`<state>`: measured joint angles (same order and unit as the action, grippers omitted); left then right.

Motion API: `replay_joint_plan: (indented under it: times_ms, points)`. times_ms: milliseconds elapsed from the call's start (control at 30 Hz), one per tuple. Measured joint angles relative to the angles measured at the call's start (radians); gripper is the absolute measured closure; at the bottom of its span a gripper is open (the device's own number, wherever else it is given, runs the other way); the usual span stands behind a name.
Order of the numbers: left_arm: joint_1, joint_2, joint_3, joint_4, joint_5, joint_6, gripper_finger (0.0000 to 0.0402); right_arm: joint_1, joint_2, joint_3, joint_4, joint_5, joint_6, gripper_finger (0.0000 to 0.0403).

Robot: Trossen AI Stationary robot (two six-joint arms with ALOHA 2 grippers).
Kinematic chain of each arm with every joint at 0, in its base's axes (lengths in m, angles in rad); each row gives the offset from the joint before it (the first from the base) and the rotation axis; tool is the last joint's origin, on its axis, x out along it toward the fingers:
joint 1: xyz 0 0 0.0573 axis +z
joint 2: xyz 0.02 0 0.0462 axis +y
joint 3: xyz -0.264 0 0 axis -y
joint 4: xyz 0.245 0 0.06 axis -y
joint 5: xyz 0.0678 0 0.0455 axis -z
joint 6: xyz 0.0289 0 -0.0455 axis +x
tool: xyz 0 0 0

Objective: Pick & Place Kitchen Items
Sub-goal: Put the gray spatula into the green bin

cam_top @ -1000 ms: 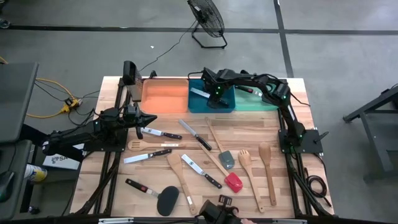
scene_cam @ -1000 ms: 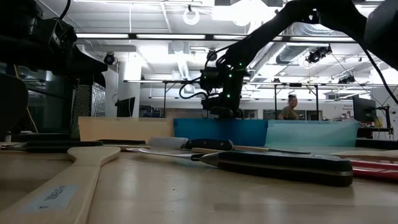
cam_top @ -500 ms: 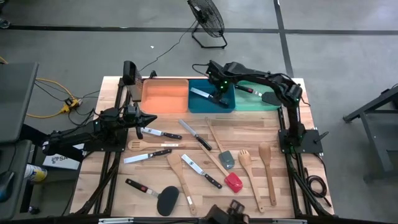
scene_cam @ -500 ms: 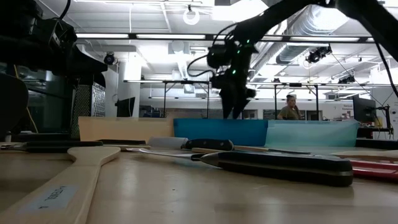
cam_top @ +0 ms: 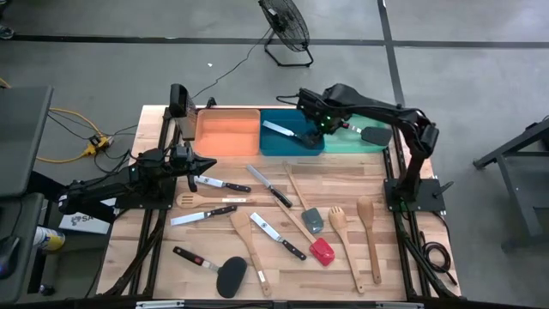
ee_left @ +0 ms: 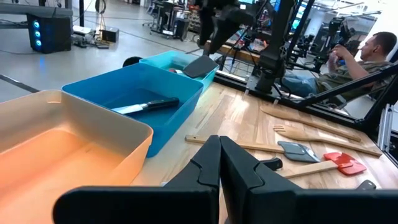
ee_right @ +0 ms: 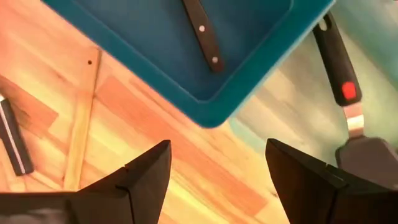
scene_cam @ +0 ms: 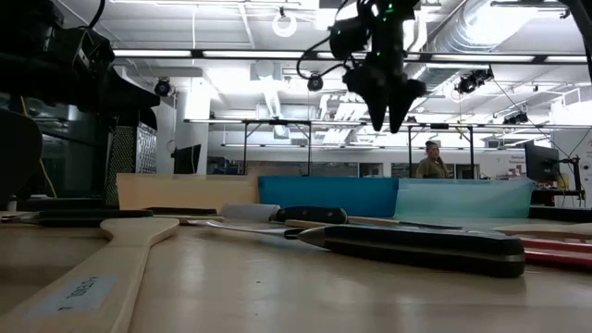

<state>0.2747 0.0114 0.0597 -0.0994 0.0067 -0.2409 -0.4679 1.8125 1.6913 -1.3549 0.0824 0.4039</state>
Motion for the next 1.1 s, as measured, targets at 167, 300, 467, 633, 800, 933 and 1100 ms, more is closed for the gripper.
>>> replay_joint_plan:
  times_ms: [167, 300, 467, 633, 800, 933, 1100]
  points:
    - [0.000, 0.000, 0.000, 0.000, 0.000, 0.000, 0.0402, 0.042, -0.006, 0.000, -0.063, 0.017, 0.055, 0.0151]
    - [0.000, 0.000, 0.000, 0.000, 0.000, 0.000, 0.0402, 0.082, -0.006, -0.020, -0.079, 0.022, 0.092, 0.0151]
    - [0.000, 0.000, 0.000, 0.000, 0.000, 0.000, 0.0402, 0.150, -0.005, -0.051, -0.084, 0.020, 0.137, 0.0151]
    - [0.000, 0.000, 0.000, 0.000, 0.000, 0.000, 0.0402, 0.234, -0.005, -0.082, -0.075, 0.020, 0.179, 0.0151]
    - [0.000, 0.000, 0.000, 0.000, 0.000, 0.000, 0.0402, 0.327, -0.005, -0.106, -0.065, 0.022, 0.230, 0.0151]
    - [0.000, 0.000, 0.000, 0.000, 0.000, 0.000, 0.0402, 0.409, -0.005, -0.123, -0.038, 0.027, 0.260, 0.0151]
    - [0.000, 0.000, 0.000, 0.000, 0.000, 0.000, 0.0402, 0.511, -0.005, -0.139, 0.014, 0.066, 0.299, 0.0151]
